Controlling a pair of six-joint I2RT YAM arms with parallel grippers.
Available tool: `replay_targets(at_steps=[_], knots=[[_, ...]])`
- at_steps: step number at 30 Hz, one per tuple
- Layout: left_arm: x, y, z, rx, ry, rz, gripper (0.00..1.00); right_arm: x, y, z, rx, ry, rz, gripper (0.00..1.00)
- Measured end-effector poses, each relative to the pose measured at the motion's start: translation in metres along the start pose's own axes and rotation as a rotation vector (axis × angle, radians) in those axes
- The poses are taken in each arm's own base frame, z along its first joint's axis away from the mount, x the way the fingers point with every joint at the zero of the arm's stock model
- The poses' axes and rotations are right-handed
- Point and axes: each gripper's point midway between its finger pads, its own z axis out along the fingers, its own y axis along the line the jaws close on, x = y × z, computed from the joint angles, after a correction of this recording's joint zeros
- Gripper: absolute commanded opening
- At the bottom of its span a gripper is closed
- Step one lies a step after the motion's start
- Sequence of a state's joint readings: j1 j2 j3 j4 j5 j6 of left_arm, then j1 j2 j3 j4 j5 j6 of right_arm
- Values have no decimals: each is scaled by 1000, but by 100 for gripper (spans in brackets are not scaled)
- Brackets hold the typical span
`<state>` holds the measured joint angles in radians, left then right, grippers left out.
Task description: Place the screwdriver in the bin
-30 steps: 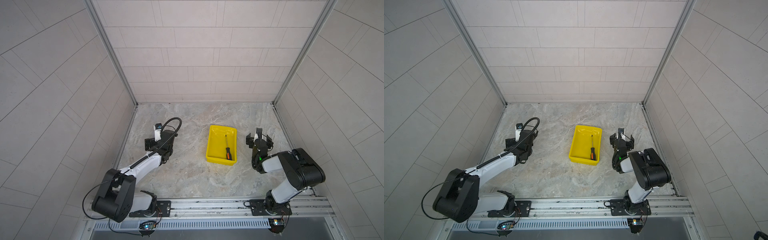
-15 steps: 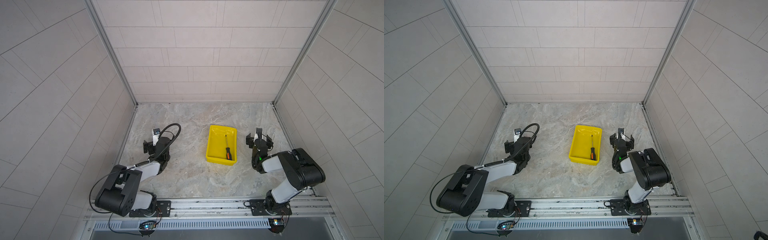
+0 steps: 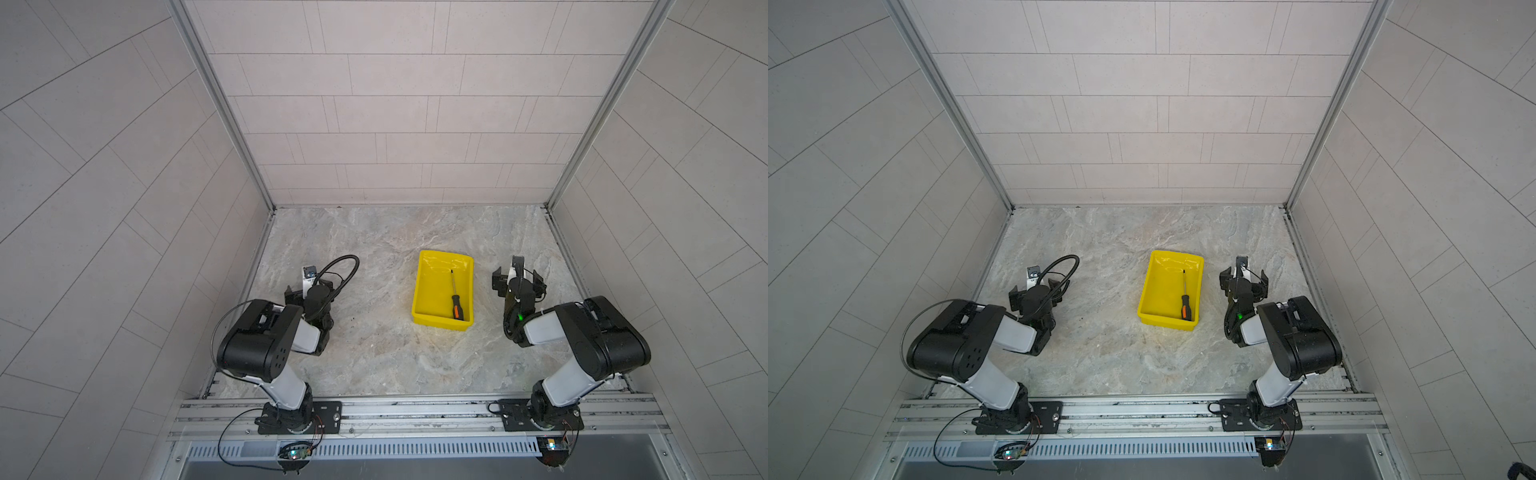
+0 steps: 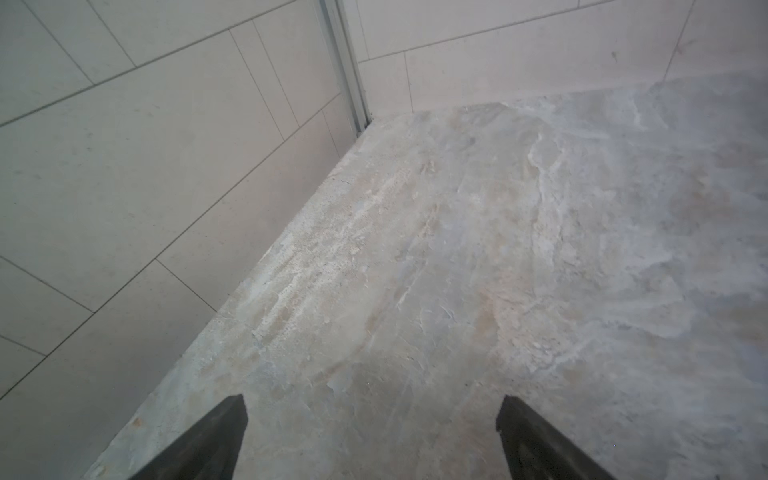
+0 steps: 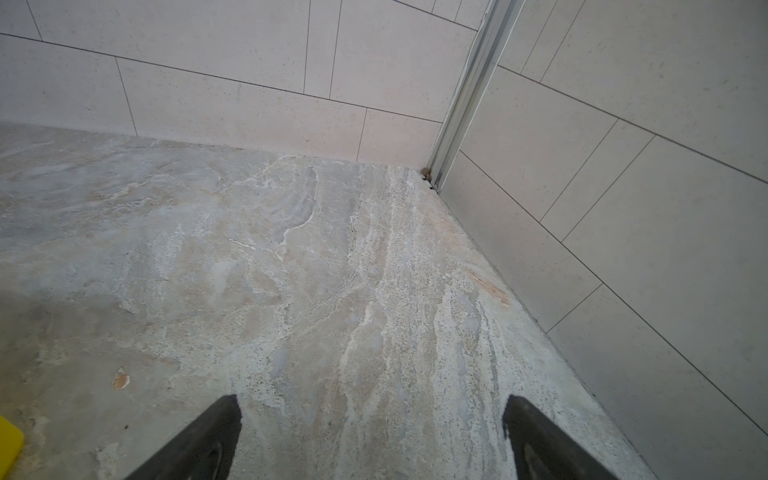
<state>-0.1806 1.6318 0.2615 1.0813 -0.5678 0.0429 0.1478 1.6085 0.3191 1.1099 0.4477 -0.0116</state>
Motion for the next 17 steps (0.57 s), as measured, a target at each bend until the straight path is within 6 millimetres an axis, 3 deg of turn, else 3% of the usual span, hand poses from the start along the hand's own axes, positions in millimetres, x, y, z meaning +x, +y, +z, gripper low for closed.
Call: replay_targets(at_steps=[6, 17], knots=[[-35, -9, 11, 34, -69, -60, 100, 0, 0, 0, 0, 0, 0, 99], [-35, -11, 11, 52, -66, -58, 100, 6, 2, 3, -20, 28, -11, 99]])
